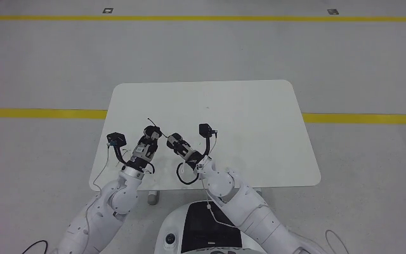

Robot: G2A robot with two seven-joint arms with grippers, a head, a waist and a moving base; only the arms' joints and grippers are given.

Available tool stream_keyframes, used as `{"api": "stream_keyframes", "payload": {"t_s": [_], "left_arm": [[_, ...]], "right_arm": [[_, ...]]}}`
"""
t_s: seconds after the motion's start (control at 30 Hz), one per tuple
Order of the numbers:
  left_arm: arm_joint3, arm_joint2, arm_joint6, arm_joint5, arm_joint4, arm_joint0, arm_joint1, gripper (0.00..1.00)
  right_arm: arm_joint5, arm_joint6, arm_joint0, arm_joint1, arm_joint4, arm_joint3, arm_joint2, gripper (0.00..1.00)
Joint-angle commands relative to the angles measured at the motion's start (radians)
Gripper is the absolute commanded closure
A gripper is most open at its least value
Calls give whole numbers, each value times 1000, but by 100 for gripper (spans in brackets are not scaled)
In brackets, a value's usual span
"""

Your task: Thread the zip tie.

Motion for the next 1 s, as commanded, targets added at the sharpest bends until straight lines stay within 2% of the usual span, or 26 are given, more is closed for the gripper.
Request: {"api": "stream_keyframes", "payload": {"t_s": [0.0, 0.67, 0.97], "left_arm": [[0, 0, 0, 0, 0, 0, 0, 100], [0, 0, 0, 0, 0, 0, 0, 100], [0, 0, 0, 0, 0, 0, 0, 100]], "right_arm": [[1, 1, 1, 0, 1, 0, 0, 100], [16, -6, 12, -9, 14, 13, -5, 100], [1, -7, 13, -12, 18, 11, -5, 100]]}}
